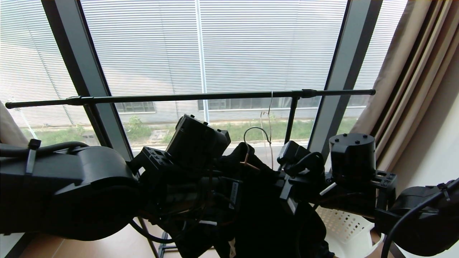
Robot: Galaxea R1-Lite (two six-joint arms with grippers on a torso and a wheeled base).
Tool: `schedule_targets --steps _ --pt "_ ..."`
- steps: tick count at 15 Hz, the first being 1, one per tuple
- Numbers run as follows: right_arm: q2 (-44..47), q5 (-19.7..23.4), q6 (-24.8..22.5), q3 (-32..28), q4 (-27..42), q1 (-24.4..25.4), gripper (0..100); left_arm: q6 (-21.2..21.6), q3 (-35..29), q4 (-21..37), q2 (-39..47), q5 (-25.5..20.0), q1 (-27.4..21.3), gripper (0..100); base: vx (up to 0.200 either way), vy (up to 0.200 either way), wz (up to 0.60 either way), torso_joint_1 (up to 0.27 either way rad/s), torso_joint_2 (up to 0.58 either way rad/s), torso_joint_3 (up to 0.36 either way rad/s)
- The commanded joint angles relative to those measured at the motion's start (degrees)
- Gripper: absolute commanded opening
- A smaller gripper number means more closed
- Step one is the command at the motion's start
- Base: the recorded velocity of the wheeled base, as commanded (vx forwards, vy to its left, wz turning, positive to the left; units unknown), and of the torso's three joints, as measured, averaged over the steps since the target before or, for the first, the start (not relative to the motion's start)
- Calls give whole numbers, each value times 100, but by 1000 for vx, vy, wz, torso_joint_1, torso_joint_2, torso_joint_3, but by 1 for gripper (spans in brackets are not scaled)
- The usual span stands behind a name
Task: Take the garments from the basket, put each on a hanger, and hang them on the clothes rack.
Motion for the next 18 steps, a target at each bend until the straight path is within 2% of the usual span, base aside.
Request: schedule_targets --steps 1,2,5,11,14,18 --pt "2 17 12 25 -35 0 0 -6 11 -88 22 3 15 0 0 0 0 0 0 0" --pt "2 43 12 34 -35 -9 0 -6 37 -150 31 3 24 100 0 0 0 0 0 0" --pt "-42 289 3 122 -44 -9 0 -23 46 -387 172 -6 33 100 0 0 0 0 0 0" --pt "-42 316 3 166 -53 -9 0 -67 73 -431 172 12 15 100 0 0 0 0 0 0" --pt "19 588 -6 271 -404 -140 0 -93 354 -686 22 21 -2 100 0 0 0 0 0 0" --pt "37 597 3 254 -440 -211 0 -85 749 -712 -505 12 6 100 0 0 0 0 0 0"
